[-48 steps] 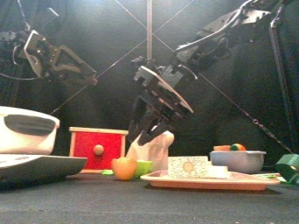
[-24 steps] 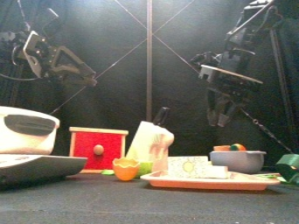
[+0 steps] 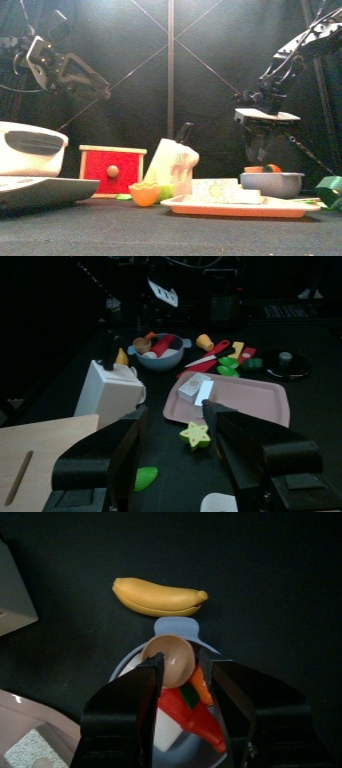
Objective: Grab eggshell
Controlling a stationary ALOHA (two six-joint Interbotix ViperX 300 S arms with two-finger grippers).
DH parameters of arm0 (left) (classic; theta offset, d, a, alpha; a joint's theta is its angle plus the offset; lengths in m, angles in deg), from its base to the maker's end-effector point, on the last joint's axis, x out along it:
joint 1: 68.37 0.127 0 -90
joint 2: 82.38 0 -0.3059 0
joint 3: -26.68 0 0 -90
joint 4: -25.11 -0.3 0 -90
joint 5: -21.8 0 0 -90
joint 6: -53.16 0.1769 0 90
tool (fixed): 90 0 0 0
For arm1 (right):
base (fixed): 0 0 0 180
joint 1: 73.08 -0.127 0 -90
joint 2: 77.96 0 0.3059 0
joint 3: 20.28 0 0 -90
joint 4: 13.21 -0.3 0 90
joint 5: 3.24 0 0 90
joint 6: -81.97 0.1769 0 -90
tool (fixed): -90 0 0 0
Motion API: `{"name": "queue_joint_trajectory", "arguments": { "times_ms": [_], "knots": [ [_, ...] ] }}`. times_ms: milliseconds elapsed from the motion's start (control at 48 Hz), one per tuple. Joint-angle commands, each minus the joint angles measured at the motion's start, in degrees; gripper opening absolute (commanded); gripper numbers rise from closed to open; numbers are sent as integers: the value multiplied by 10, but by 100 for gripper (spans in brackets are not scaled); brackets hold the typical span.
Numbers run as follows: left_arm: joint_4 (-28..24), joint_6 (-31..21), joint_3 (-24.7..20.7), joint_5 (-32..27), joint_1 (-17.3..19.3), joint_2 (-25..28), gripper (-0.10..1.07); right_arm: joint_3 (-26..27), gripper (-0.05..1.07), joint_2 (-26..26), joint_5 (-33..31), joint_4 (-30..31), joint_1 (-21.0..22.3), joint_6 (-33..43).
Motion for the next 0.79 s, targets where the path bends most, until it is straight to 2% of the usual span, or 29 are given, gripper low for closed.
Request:
{"name": "queue_joint_trajectory", "arguments": {
  "times_ms": [0,104,250,375,562,771],
  "knots": [
    [-1,1,-6,2,2,-1,86,0,74,3,29,2,18,1],
    [-1,1,-6,2,2,-1,86,1,72,-11,54,4,28,1],
    [-1,1,-4,2,2,-1,86,2,59,-19,57,6,28,0],
    [-1,1,-4,4,2,-1,86,4,49,4,47,3,24,1],
    [0,1,-4,2,2,-1,86,2,47,69,33,2,-13,4],
    [-1,0,-4,4,2,-1,86,0,47,76,33,-10,-28,3]
  ]
}}
